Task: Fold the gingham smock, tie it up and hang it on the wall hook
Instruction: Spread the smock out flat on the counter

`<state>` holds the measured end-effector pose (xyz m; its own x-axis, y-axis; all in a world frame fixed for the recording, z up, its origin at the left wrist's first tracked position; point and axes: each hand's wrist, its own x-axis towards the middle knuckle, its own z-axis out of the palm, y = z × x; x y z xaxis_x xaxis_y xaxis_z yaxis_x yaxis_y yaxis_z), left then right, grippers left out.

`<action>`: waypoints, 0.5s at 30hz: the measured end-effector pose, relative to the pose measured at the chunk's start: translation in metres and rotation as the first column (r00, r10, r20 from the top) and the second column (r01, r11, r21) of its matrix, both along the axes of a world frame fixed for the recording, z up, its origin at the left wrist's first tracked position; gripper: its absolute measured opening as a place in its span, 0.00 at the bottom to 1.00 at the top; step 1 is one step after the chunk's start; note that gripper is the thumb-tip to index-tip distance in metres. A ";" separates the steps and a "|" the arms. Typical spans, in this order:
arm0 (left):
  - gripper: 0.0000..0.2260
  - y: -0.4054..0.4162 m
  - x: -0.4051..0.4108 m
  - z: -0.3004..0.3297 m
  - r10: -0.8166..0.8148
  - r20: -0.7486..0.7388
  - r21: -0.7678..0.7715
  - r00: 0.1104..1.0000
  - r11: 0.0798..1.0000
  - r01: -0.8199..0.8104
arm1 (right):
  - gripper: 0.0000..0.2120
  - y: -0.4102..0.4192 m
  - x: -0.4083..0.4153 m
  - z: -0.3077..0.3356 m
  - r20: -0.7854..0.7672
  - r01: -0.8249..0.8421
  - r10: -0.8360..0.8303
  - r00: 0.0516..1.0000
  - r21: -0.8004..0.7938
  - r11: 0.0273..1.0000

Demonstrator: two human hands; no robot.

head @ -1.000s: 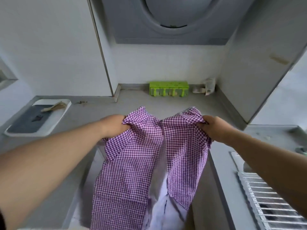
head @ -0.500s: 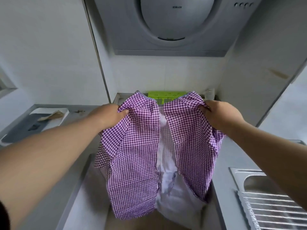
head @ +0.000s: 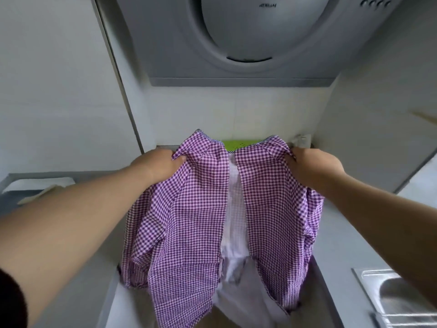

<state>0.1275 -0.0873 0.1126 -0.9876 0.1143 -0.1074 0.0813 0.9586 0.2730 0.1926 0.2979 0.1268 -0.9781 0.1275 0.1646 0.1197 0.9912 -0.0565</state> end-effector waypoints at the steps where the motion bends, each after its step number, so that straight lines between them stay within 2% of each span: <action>1: 0.29 0.001 -0.009 -0.002 -0.007 0.003 -0.008 1.000 1.000 0.007 | 0.21 0.000 -0.007 -0.004 0.003 0.004 -0.004 1.000 0.001 1.000; 5: 0.26 0.004 -0.036 -0.008 -0.043 -0.003 -0.016 0.999 0.999 0.043 | 0.22 0.003 -0.037 -0.017 0.019 -0.007 0.007 1.000 0.015 1.000; 15: 0.29 0.019 -0.140 -0.051 0.010 0.029 -0.123 1.000 0.992 -0.006 | 0.24 0.022 -0.163 -0.066 0.124 -0.087 0.080 0.989 0.059 0.994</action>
<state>-0.0128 -0.0681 0.0620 -0.9846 0.0906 -0.1495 0.0672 0.9856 0.1551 0.0295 0.3201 0.0604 -0.9981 0.0376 0.0495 0.0385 0.9991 0.0176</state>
